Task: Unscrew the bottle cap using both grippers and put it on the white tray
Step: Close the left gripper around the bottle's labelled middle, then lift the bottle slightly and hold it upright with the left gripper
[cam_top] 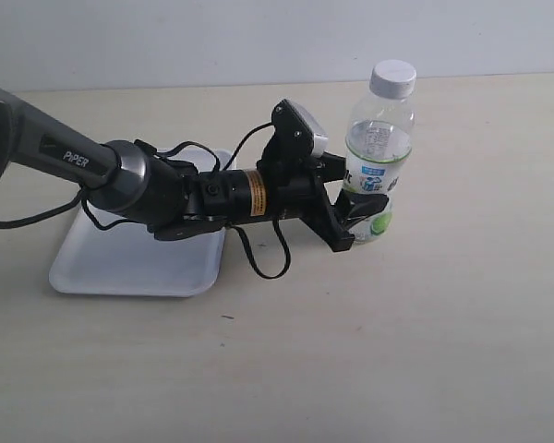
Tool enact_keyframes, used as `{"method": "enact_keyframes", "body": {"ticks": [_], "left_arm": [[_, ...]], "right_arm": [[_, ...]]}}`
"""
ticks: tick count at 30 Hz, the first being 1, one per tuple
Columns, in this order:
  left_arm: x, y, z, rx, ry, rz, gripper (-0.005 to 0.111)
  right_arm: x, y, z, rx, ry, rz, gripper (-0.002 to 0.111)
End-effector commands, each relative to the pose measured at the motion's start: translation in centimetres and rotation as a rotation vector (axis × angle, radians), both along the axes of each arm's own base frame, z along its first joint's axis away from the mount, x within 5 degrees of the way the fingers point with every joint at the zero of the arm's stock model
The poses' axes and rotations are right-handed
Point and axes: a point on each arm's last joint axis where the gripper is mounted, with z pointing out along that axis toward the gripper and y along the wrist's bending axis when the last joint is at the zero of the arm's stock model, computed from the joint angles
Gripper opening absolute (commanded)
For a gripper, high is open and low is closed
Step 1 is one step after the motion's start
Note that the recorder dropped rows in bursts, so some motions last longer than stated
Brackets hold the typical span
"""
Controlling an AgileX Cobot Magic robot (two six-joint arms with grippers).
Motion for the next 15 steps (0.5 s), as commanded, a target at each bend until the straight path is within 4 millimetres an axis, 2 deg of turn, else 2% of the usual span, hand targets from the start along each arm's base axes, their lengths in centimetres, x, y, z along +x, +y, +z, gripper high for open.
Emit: {"method": "enact_keyframes", "body": {"ticks": [1,5,15], "left_arm": [[-0.14,0.04,0.29,0.008,-0.014,-0.010,0.056],[-0.11,0.05,0.30,0.008,-0.017,-0.008,0.067],[-0.27,-0.20,0.54,-0.058,-0.015,-0.014,0.068]], "right_arm": [[-0.02,-0.02,-0.03,-0.002,-0.012,-0.004,0.000],[-0.02,-0.02,-0.03,-0.002,-0.012,-0.004,0.000],[-0.02,-0.02,-0.03,-0.002,-0.012,-0.004,0.000]]}}
